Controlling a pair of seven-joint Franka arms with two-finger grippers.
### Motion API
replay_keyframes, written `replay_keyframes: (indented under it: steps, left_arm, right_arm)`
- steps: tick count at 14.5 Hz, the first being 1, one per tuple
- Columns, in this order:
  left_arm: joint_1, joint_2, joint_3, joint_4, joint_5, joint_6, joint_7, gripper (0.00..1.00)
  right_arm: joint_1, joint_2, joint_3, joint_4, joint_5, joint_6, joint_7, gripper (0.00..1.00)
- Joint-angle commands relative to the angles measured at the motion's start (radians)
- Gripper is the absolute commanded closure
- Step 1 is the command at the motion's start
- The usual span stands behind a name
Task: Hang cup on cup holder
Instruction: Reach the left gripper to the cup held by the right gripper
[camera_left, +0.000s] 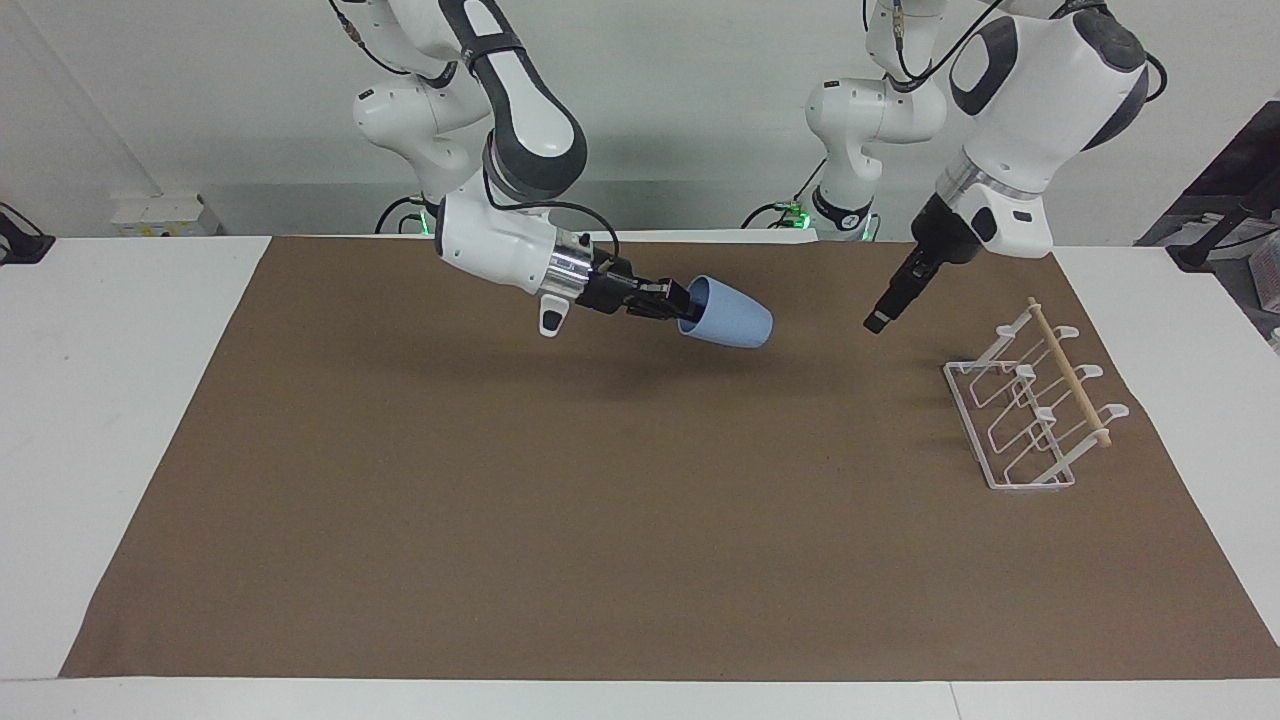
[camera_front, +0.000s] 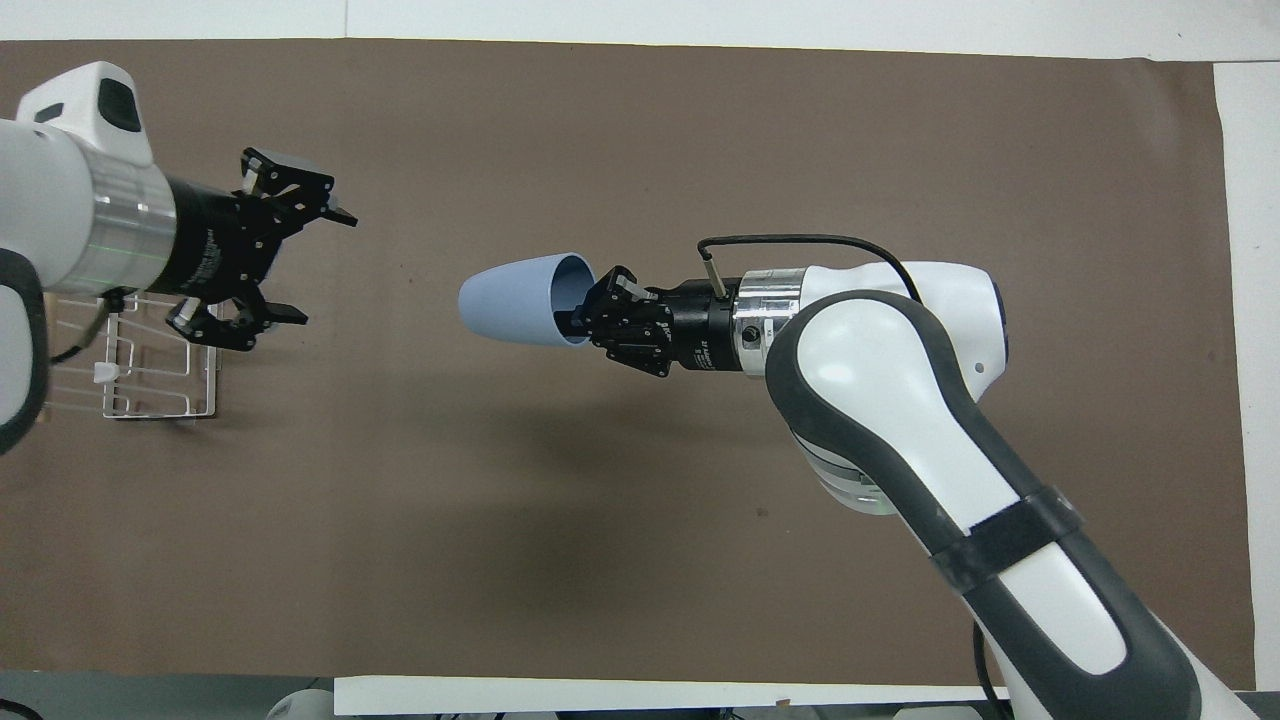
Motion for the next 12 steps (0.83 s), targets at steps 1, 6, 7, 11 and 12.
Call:
replay_keyframes:
  steps: [1, 6, 7, 11, 12]
  left_arm:
    - [-0.045, -0.008, 0.01, -0.047, -0.071, 0.074, -0.144, 0.0]
    - [-0.098, -0.006, 0.01, -0.108, -0.217, 0.165, -0.26, 0.0]
    - [-0.103, -0.006, 0.01, -0.119, -0.222, 0.165, -0.274, 0.0]
    - [-0.141, 0.004, 0.01, -0.141, -0.294, 0.166, -0.284, 0.0]
    - [-0.144, 0.008, 0.01, -0.141, -0.3, 0.172, -0.306, 0.0]
  right_arm:
    - [0.006, -0.024, -0.003, -0.027, 0.026, 0.007, 0.009, 1.0]
    - [0.006, -0.027, -0.003, -0.034, 0.026, 0.007, 0.009, 1.0]
    - [0.006, -0.027, -0.003, -0.034, 0.026, 0.007, 0.009, 1.0]
    - [0.006, -0.027, -0.003, -0.034, 0.026, 0.005, 0.011, 1.0]
    - [0.006, -0.027, -0.003, -0.034, 0.026, 0.005, 0.011, 1.0]
